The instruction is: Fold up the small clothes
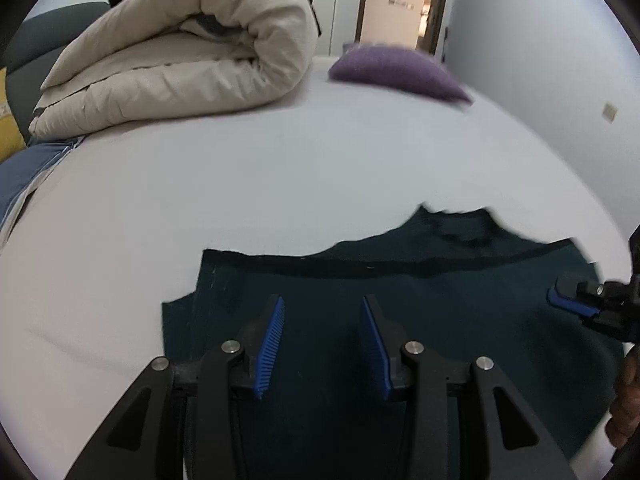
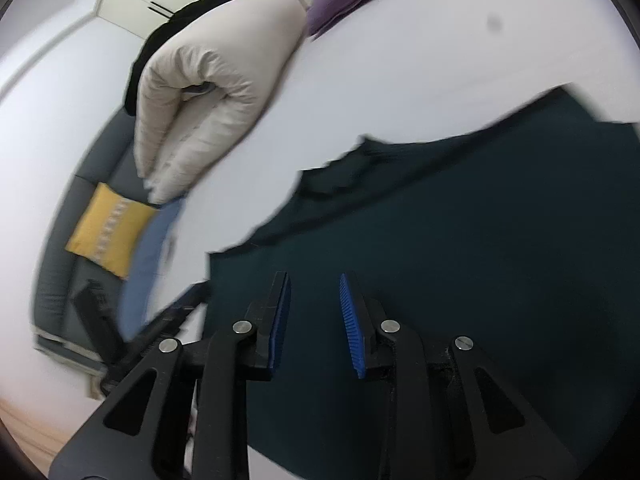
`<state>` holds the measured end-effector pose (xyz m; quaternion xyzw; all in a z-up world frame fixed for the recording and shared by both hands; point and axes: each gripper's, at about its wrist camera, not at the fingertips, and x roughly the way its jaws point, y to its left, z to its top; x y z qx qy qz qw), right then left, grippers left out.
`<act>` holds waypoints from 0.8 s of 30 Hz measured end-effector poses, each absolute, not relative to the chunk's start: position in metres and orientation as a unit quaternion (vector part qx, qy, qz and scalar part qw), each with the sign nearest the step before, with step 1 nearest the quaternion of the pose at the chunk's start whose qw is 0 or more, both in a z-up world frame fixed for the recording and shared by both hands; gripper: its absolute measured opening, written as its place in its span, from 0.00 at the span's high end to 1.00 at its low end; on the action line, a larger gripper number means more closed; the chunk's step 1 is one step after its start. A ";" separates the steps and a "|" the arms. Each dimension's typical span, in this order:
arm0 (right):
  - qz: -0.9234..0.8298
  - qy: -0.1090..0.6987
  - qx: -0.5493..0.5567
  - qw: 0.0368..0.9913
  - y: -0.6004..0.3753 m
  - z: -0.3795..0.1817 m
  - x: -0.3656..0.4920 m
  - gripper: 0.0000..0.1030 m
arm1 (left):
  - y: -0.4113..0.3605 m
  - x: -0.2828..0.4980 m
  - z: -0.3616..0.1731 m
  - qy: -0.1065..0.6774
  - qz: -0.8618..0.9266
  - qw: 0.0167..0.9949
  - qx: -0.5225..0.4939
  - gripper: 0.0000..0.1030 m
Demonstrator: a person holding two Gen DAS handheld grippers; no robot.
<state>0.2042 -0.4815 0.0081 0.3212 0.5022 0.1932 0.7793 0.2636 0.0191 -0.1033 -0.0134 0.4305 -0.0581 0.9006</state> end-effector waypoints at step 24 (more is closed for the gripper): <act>0.203 0.482 0.358 0.774 -0.480 -0.017 0.129 0.56 | -0.011 0.175 -0.131 0.441 -0.092 0.893 -0.015 0.32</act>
